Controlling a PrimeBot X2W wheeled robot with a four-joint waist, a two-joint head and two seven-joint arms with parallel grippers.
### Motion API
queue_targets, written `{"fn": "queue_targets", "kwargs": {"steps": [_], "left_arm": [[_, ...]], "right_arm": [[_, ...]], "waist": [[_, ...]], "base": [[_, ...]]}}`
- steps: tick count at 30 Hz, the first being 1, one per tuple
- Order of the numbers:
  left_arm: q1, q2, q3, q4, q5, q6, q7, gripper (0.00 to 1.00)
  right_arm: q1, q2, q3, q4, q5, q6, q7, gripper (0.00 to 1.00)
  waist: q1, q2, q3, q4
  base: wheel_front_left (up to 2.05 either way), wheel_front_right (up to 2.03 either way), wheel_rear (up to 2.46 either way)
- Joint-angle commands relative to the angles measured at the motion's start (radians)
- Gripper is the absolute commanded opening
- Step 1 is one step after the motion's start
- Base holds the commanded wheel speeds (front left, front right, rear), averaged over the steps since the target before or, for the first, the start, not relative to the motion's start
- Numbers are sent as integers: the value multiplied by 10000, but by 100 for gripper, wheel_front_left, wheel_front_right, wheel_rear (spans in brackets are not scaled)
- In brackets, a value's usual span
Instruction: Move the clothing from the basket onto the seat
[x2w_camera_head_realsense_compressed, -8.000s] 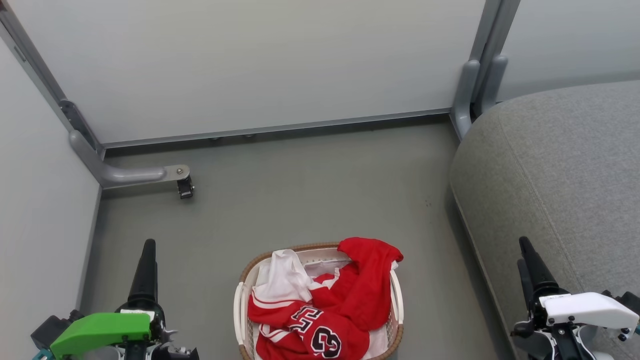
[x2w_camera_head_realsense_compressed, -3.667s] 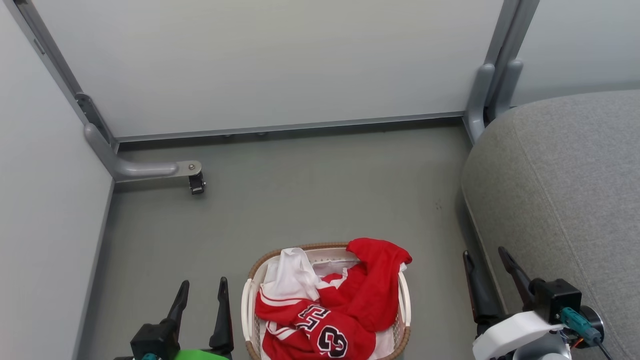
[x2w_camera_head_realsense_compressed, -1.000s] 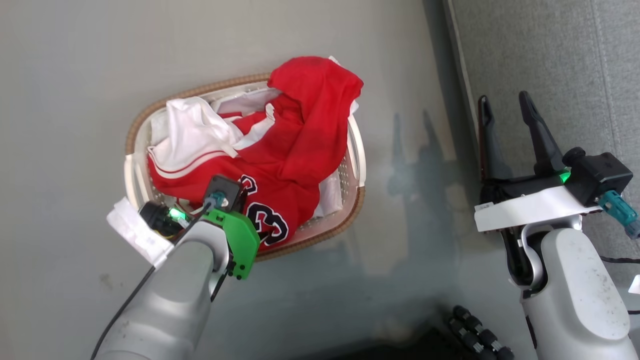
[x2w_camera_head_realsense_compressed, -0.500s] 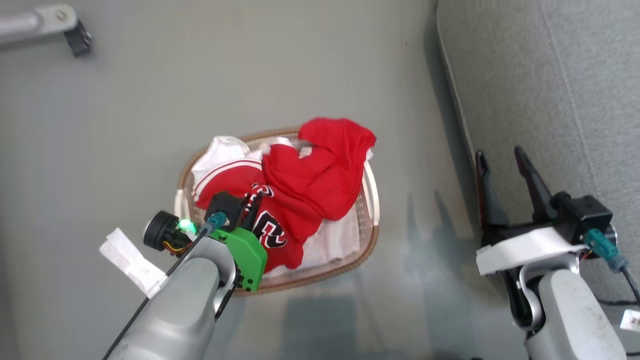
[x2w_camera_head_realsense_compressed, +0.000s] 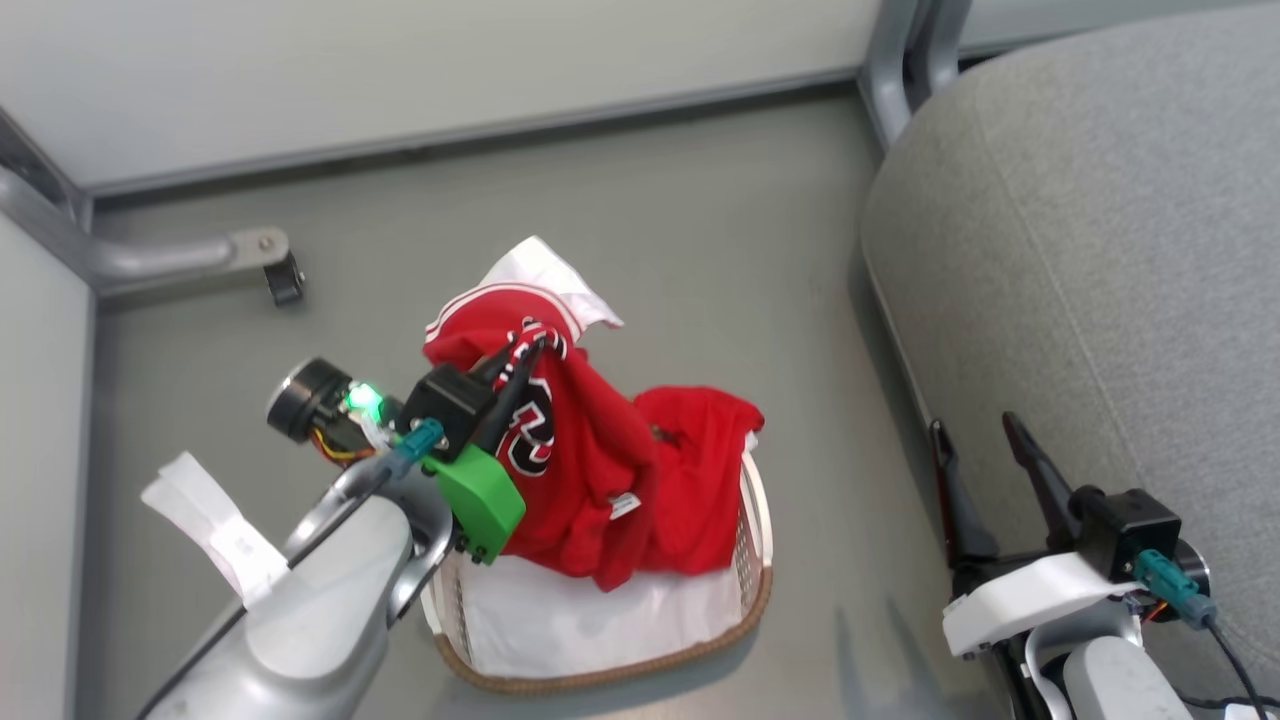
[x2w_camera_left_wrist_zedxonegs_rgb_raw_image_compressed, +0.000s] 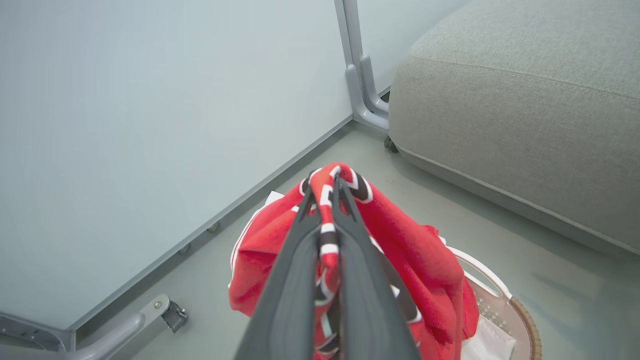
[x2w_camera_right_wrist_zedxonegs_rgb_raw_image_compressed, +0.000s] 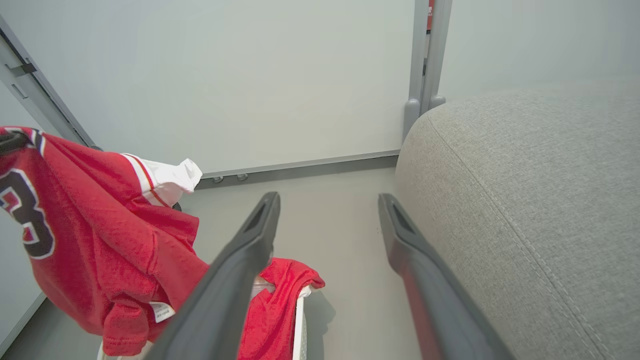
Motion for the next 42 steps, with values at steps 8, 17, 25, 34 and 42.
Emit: {"fn": "queue_targets", "kwargs": {"steps": [8, 17, 25, 34, 42], "left_arm": [[-923, 808, -75, -2078, -270, -6, 1503, 0], [-1866, 666, 76, -2772, -635, -7, 2248, 0], [-2305, 212, -126, -2825, -671, -2, 2247, 0], [-2205, -107, -852, -3183, -683, -3, 2195, 0], [-1956, -221, -1221, -3692, -784, -4, 2170, 0]], "right_arm": [[206, -38, 587, -250, 31, -3, -23, 100], [-738, -43, 1961, -565, -189, -3, -21, 100], [-2099, -41, 3051, 54, -401, -3, -21, 100], [-3293, -38, 3708, 1397, -903, -3, -21, 100], [-3731, -41, 4587, 2871, -478, -3, -21, 88]], "waist": [[0, 0, -1685, 13], [0, 0, -1788, -22], [0, 0, -1858, 131], [0, 0, -1939, 460], [0, 0, -2020, 638]], "base": [[0, 0, 0], [0, 0, 0], [0, 0, 0], [0, 0, 0], [0, 0, 0]]}}
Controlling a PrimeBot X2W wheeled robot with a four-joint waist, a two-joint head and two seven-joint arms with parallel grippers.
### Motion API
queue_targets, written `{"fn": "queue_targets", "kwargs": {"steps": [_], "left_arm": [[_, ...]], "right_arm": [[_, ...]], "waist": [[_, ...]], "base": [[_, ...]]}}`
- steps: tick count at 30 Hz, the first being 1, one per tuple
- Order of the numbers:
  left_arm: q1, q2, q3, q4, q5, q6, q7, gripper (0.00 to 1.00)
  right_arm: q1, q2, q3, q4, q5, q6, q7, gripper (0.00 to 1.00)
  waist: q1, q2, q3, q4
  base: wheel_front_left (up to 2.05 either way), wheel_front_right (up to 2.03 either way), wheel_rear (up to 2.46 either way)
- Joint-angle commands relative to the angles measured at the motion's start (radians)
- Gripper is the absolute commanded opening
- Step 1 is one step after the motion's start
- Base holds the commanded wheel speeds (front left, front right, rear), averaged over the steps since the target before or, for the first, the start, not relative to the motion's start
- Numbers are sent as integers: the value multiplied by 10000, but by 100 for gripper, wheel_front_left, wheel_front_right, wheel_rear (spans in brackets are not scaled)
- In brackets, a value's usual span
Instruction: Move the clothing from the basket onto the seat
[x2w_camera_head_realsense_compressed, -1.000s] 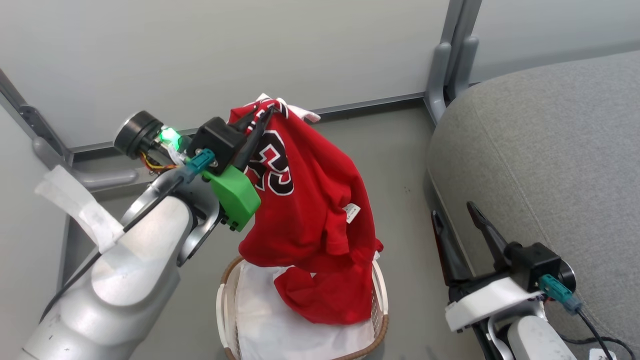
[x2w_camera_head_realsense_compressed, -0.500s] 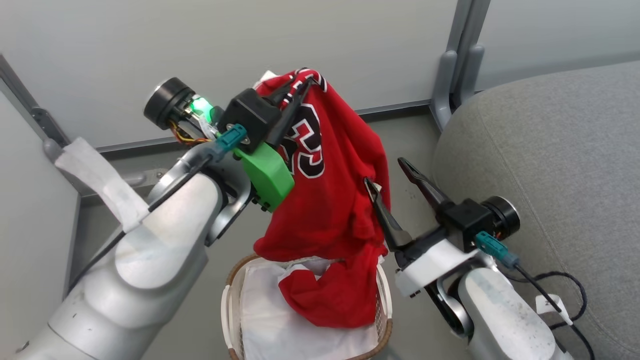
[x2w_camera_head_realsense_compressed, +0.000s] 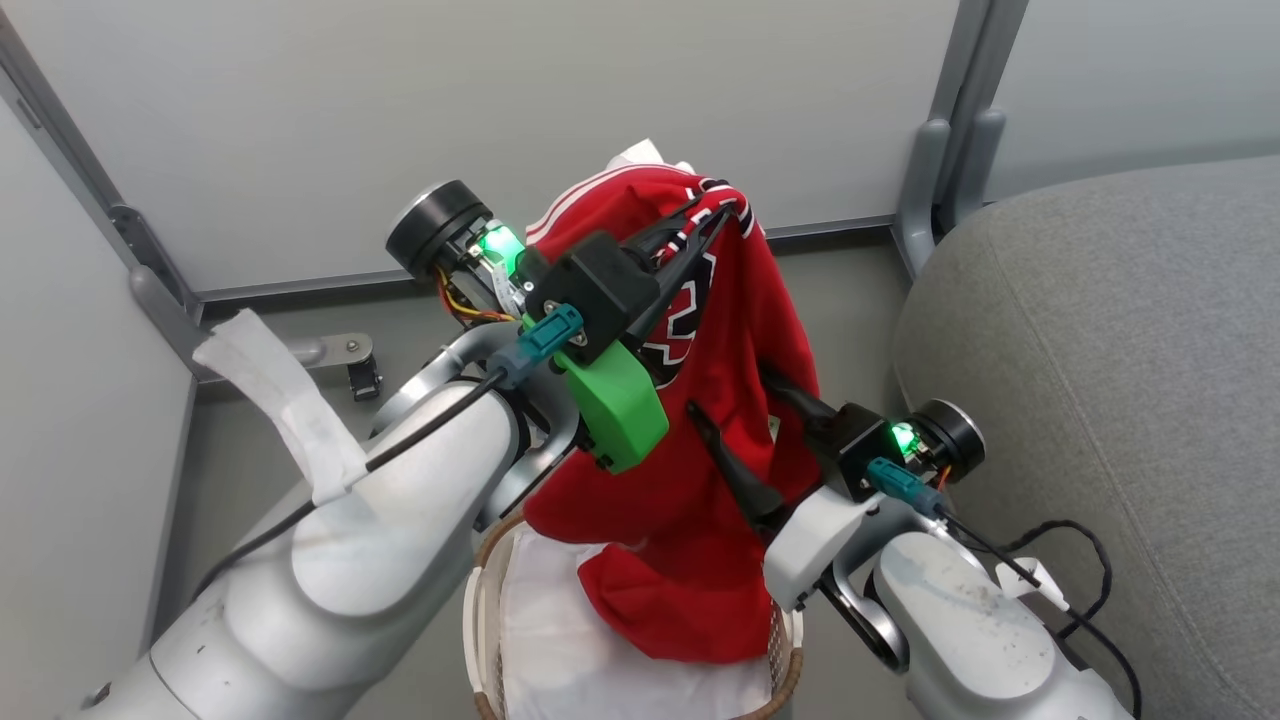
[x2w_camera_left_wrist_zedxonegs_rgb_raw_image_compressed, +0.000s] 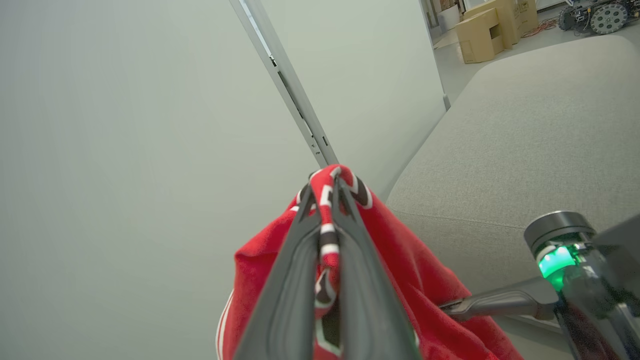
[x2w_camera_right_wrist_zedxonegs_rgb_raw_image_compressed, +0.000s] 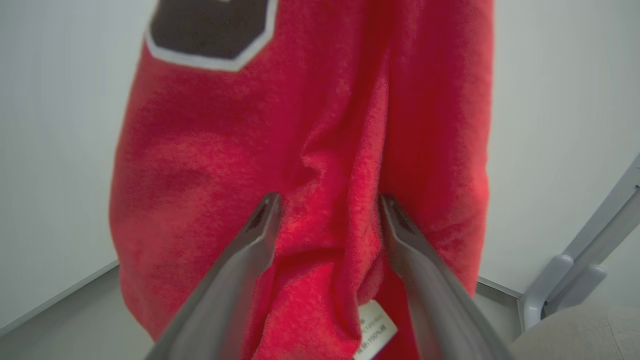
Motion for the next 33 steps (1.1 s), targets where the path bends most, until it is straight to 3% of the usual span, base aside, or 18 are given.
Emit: {"fn": "queue_targets", "kwargs": {"steps": [1, 2, 3, 4, 14, 15, 16, 17, 19, 26, 33], "left_arm": [[159, -3, -12, -108, -26, 25, -19, 0], [182, -7, -27, -177, -45, 34, -7, 0], [212, -11, -47, -256, -75, 52, 1, 0], [241, -8, -39, -288, -112, 84, 11, 0], [841, 612, 573, 47, -521, 669, -187, 1], [943, 672, 686, 117, -596, 721, -257, 17], [1017, 741, 774, 163, -668, 759, -322, 42], [1086, 815, 841, 216, -736, 792, -378, 75], [1327, 906, 1054, 355, -974, 878, -537, 100], [2186, 972, 1465, 534, -1620, 1094, -1089, 100], [3154, 571, 1291, 687, -1812, 1199, -1888, 100]], "right_arm": [[-210, -42, 193, 297, 189, -3, -19, 47], [-291, -40, 302, 453, 277, -3, -19, 33], [-399, -42, 371, 590, 372, -3, -19, 7], [-458, -42, 410, 657, 432, -3, -19, 0], [-760, -43, 444, 729, 571, -3, -19, 0], [-772, -39, 396, 678, 545, -3, -19, 0], [-783, -39, 345, 640, 520, -3, -19, 0], [-788, -40, 314, 614, 500, -3, -19, 0], [-777, -40, 211, 502, 452, -3, -19, 0], [-650, -42, -330, 97, 260, -3, -21, 0], [-419, -42, -1125, -236, -169, -5, -21, 0]], "waist": [[1, 0, -27, 40], [1, 0, -35, 56], [1, 0, -41, 76], [1, 0, -42, 93], [1, 0, 6, 68], [1, 0, 15, 47], [1, 0, 23, 32], [1, 0, 29, 17], [1, 0, 44, -22], [1, 0, 104, -90], [1, 0, 221, -93]], "base": [[0, 0, 0], [0, 0, 0], [0, 0, 0], [0, 0, 0], [0, 0, 0], [0, 0, 0], [0, 0, 0], [0, 0, 0], [0, 0, 0], [0, 0, 0], [0, 0, 0]]}}
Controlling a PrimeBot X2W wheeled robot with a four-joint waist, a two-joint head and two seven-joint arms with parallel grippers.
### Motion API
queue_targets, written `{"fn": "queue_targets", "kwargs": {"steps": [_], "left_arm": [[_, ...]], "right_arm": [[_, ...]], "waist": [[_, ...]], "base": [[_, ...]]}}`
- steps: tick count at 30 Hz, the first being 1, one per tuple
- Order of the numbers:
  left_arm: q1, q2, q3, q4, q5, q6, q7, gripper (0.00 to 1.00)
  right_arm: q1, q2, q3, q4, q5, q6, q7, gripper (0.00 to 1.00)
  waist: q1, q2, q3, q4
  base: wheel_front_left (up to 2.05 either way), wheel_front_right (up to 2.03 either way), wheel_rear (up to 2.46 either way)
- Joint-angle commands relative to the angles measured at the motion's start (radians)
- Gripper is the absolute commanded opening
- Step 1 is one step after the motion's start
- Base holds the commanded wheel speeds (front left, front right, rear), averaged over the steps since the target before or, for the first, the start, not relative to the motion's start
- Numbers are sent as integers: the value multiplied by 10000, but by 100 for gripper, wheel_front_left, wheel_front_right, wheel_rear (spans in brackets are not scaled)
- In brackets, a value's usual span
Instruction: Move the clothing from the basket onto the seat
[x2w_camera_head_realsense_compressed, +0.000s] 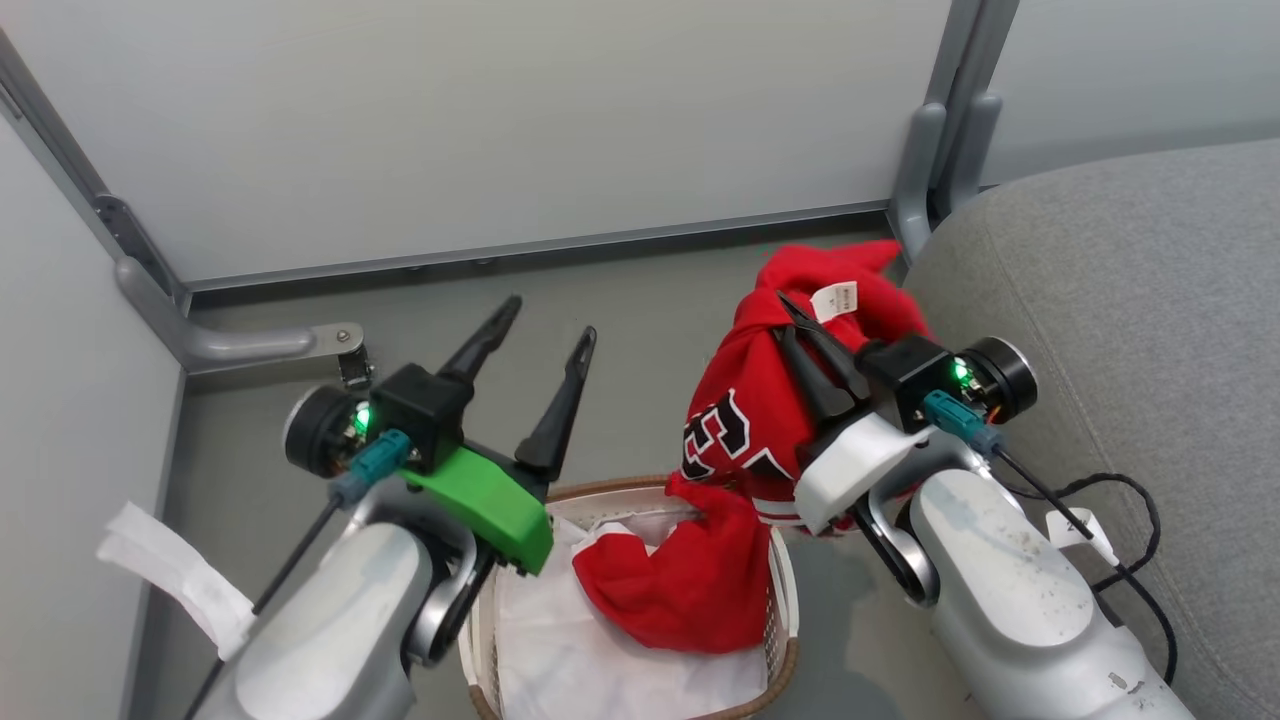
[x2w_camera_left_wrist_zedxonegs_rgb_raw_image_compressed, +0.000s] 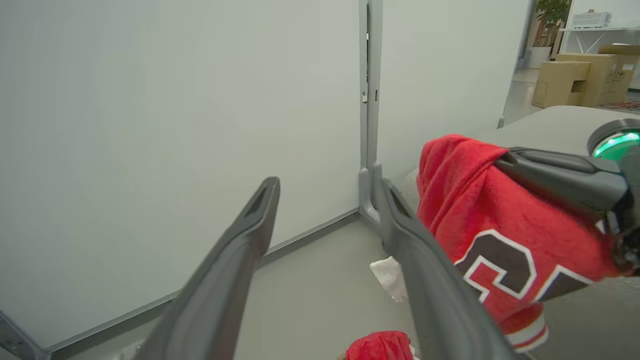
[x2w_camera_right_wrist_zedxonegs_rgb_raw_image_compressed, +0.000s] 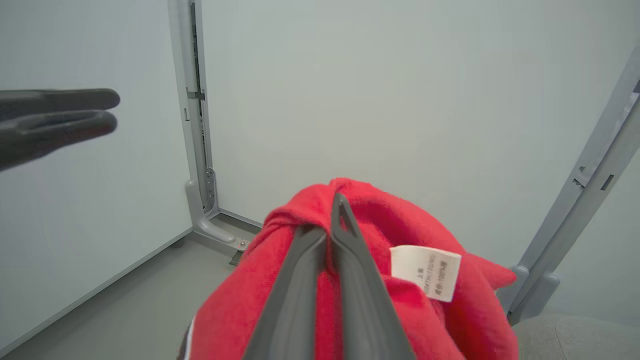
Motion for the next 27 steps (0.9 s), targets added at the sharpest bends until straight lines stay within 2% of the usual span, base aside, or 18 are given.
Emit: {"fn": "queue_targets", "kwargs": {"steps": [1, 9, 16, 22, 27], "left_arm": [[334, -88, -56, 104, -61, 17, -117, 100], [1106, -526, -540, 675, -52, -117, -507, 100], [1239, -839, -589, 891, -97, -133, -719, 100], [883, -932, -641, 836, 194, -111, -811, 100], [683, -909, -633, 742, 347, -89, -819, 100]], "right_arm": [[165, -40, -155, -49, -126, -6, -23, 0], [467, -38, -958, -126, -623, -6, -23, 0], [492, -40, -1473, -285, -1062, -6, -23, 0], [339, -149, -2061, -625, -1566, -8, -21, 0], [346, -278, -2586, -1177, -1705, -10, -23, 0]], "waist": [[0, 0, 37, -25], [0, 0, 203, -245], [0, 0, 426, -540], [0, 0, 883, -1215], [0, 0, 1402, -2136]], "base": [[0, 0, 0], [0, 0, 0], [0, 0, 0], [0, 0, 0], [0, 0, 0]]}}
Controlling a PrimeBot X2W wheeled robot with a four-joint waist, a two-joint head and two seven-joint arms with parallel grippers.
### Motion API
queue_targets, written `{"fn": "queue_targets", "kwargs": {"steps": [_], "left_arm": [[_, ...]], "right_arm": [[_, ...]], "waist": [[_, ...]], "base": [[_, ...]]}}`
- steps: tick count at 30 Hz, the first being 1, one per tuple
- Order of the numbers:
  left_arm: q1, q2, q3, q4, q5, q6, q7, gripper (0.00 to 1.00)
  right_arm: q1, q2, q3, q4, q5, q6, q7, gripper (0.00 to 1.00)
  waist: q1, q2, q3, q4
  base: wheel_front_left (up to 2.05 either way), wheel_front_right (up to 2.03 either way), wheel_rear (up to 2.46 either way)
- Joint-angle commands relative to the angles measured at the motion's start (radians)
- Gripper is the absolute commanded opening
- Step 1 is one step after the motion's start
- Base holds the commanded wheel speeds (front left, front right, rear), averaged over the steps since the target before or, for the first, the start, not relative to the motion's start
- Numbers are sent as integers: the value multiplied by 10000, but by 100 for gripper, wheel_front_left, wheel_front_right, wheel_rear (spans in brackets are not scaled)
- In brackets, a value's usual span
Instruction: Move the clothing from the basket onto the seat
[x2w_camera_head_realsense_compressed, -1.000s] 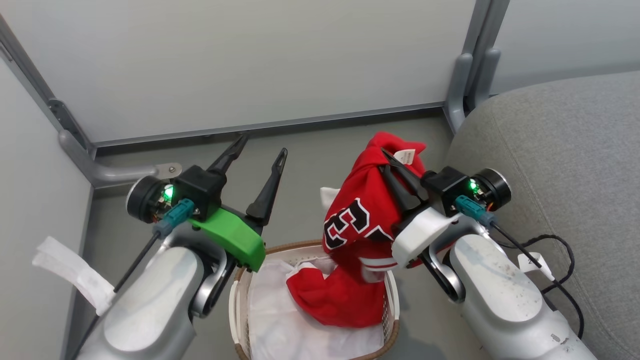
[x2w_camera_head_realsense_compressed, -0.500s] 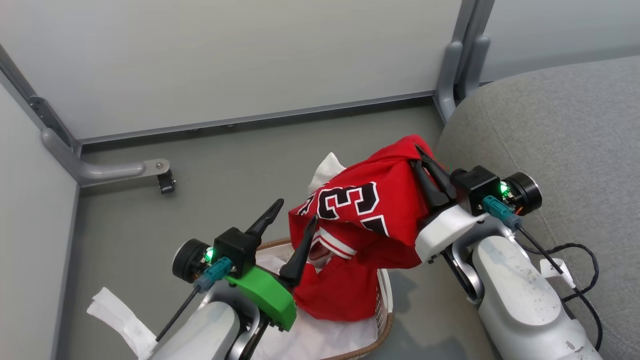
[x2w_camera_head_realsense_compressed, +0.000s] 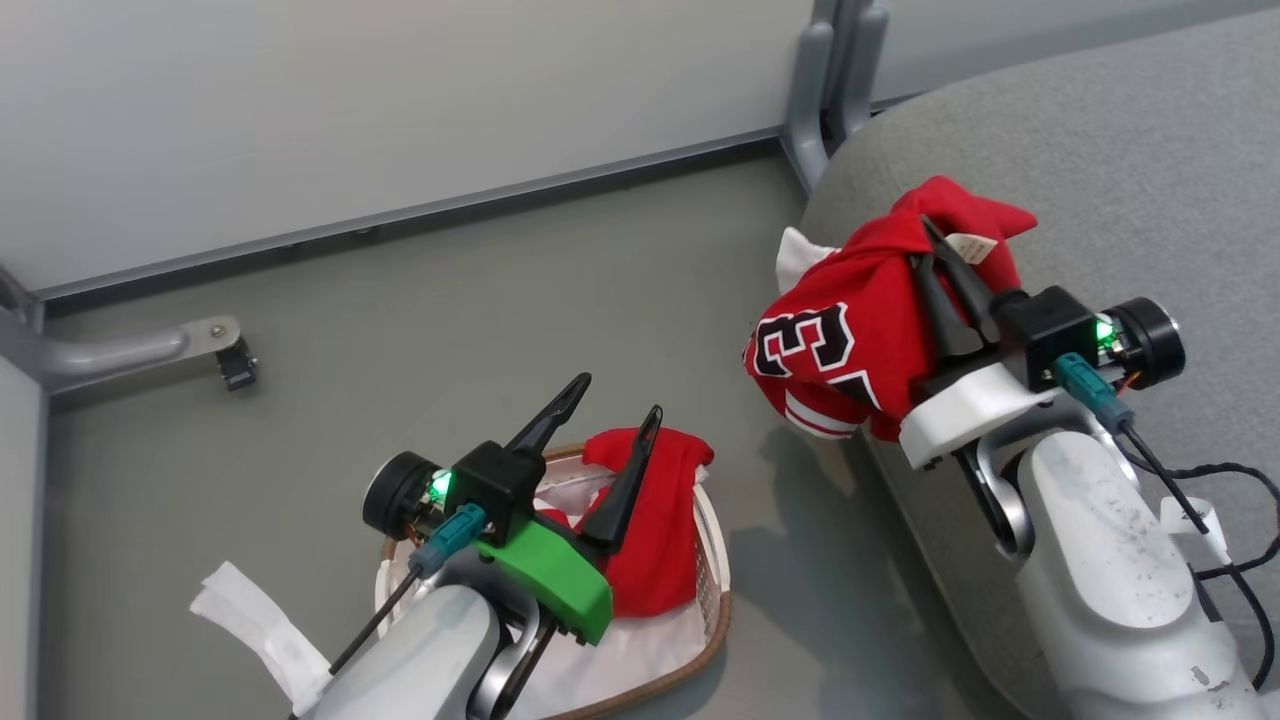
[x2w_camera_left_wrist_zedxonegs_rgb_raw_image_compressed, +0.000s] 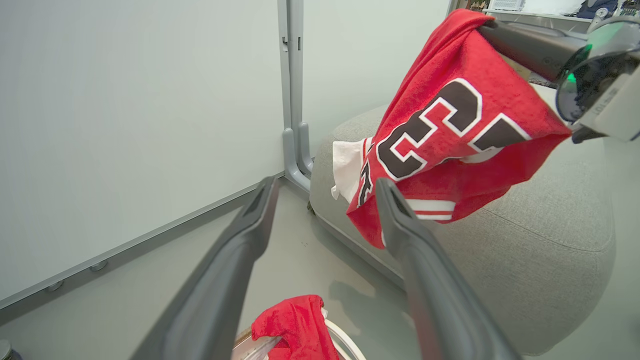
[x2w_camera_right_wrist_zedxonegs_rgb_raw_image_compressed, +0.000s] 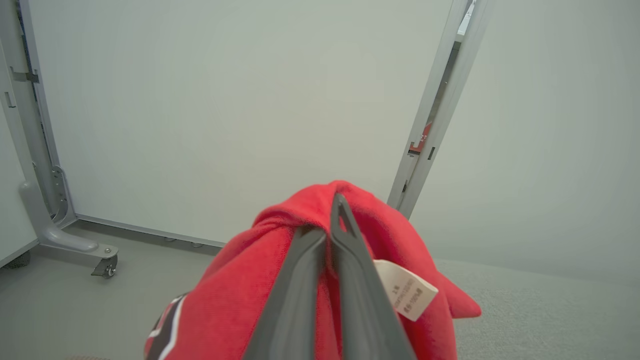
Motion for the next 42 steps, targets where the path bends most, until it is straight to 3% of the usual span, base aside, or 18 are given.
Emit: {"fn": "queue_targets", "kwargs": {"steps": [1, 13, 18, 24, 32, 42], "left_arm": [[-184, 53, 54, -29, 52, 15, -23, 100], [-780, 133, -118, 72, 411, -19, 21, 100], [-978, 159, -209, 92, 507, -16, 63, 100], [-1183, 150, -321, 66, 536, -101, 168, 100], [-1494, 200, -556, -180, 744, -118, 285, 100], [-1884, 211, -963, -806, 1263, -42, 409, 100]], "right_arm": [[-21, -17, -117, -173, -96, -10, -25, 0], [304, 122, -939, -878, -74, -10, -24, 0], [207, 160, -982, -842, -72, -11, -24, 0], [-400, 64, -1226, -539, -207, -12, -24, 0], [-2550, -1182, -1829, 134, -227, -12, -23, 0], [-5951, -3667, -2430, 1223, -395, -12, 609, 0]], "waist": [[0, -1, 624, -876], [0, -1, 1720, -2645], [0, -1, 2035, -2793], [0, -1, 2455, -2515], [0, -1, 3151, -1641], [0, -1, 4358, -346]], "base": [[0, 0, 0], [0, 0, 0], [0, 0, 0], [0, 0, 0], [0, 0, 0], [0, 0, 0]]}}
